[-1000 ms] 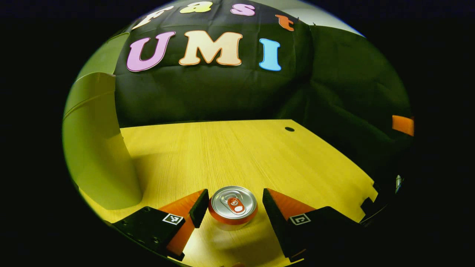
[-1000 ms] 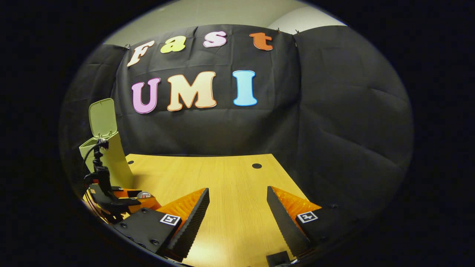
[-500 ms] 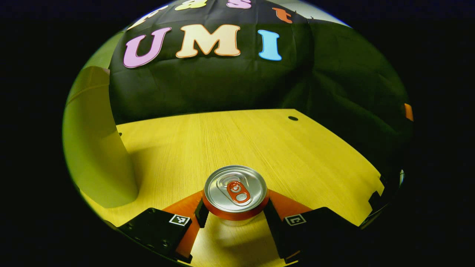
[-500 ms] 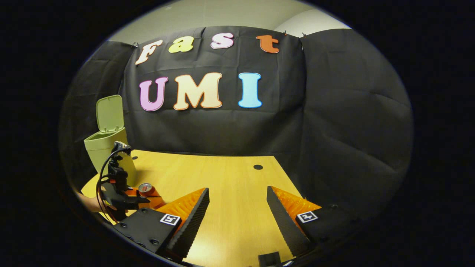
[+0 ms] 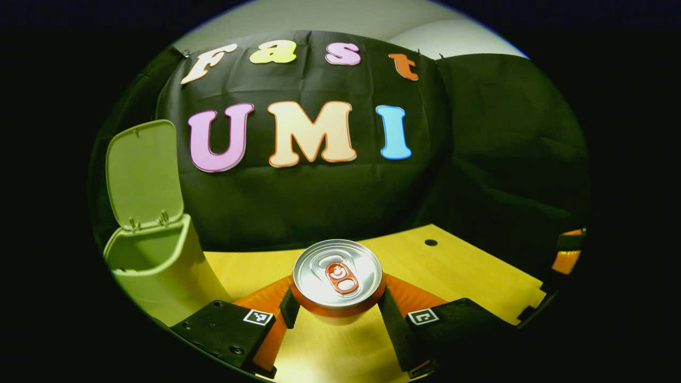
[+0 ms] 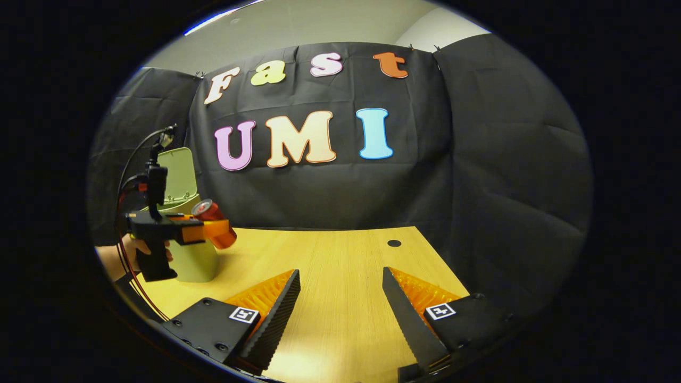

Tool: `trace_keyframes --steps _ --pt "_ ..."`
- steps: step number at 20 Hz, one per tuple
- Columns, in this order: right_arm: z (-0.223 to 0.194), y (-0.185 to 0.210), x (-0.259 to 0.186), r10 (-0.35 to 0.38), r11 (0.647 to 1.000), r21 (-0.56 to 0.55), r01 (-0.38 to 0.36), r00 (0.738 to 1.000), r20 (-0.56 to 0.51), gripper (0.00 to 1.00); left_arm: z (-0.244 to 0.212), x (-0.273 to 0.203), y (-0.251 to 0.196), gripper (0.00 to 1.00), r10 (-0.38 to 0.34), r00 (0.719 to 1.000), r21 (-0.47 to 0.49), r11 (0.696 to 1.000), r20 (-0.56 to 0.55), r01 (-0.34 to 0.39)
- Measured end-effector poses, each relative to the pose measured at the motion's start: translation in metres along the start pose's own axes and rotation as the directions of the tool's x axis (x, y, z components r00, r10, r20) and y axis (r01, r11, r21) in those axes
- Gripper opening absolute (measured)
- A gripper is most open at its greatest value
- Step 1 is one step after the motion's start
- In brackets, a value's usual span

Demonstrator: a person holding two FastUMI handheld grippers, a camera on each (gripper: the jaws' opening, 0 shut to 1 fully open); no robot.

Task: Press the lid of the desktop garbage bin to open it, pick up the crumpled paper on the desktop and throw it into the bin, then pick up the pop can on the desktop and drop it into the bin, and finally close the garbage bin lid.

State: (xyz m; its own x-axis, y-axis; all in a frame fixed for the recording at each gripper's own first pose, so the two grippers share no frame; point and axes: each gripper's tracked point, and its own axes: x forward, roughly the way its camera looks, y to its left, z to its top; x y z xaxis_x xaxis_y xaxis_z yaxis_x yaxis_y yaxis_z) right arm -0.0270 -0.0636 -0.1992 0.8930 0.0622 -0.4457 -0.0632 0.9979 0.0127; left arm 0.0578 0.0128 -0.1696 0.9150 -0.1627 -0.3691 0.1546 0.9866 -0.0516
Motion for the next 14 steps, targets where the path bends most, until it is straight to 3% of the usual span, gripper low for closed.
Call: trace_keyframes --steps 7,14 --pt "-0.014 -0.002 0.002 -0.003 1.000 0.023 0.003 1.000 -0.008 0.98 0.099 -0.015 0.070 0.76 0.131 0.975 -0.054 0.991 0.182 -0.123" --pt "-0.027 0.002 0.004 0.010 0.999 0.044 -0.008 0.999 -0.033 0.98 0.111 -0.034 0.148 0.76 0.284 0.938 -0.089 0.958 0.200 -0.271"
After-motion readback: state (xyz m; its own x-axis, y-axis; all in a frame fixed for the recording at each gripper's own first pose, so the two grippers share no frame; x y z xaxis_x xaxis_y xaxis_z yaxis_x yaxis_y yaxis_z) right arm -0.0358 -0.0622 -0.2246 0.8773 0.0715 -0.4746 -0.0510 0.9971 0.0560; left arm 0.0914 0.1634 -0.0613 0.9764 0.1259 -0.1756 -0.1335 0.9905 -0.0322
